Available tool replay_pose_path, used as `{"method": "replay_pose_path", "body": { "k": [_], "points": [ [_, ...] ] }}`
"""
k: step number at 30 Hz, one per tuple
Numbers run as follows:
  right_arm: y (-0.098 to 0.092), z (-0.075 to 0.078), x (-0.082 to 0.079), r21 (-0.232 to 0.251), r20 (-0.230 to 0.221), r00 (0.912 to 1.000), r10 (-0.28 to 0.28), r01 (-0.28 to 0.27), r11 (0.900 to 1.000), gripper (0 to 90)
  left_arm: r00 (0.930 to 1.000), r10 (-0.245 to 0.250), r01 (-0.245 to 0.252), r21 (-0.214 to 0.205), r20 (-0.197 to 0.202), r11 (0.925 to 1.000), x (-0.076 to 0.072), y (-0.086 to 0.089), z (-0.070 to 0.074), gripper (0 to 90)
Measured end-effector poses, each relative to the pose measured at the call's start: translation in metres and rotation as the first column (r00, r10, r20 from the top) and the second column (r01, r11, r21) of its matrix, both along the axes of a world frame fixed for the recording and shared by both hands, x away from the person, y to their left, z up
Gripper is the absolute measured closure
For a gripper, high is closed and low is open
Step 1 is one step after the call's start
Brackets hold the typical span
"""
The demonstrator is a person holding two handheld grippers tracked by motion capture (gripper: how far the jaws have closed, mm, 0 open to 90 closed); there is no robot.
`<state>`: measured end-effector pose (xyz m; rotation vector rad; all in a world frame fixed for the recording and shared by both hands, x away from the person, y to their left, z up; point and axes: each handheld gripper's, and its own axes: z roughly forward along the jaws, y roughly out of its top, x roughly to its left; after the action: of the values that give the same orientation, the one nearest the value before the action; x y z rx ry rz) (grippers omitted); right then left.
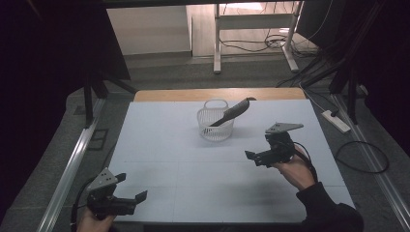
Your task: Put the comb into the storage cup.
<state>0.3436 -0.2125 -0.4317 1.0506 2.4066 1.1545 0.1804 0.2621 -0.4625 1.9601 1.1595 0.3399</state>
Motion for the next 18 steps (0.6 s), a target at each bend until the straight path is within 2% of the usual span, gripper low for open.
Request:
{"method": "replay_pose_path", "body": {
  "k": [18],
  "points": [
    [-0.019, 0.005, -0.024, -0.021, 0.021, 0.9997, -0.016, 0.016, 0.9996, 0.0, 1.0, 0.005, -0.005, -0.01, 0.003, 0.9999, 0.0, 0.001, 0.0, 0.5]
  ]
}}
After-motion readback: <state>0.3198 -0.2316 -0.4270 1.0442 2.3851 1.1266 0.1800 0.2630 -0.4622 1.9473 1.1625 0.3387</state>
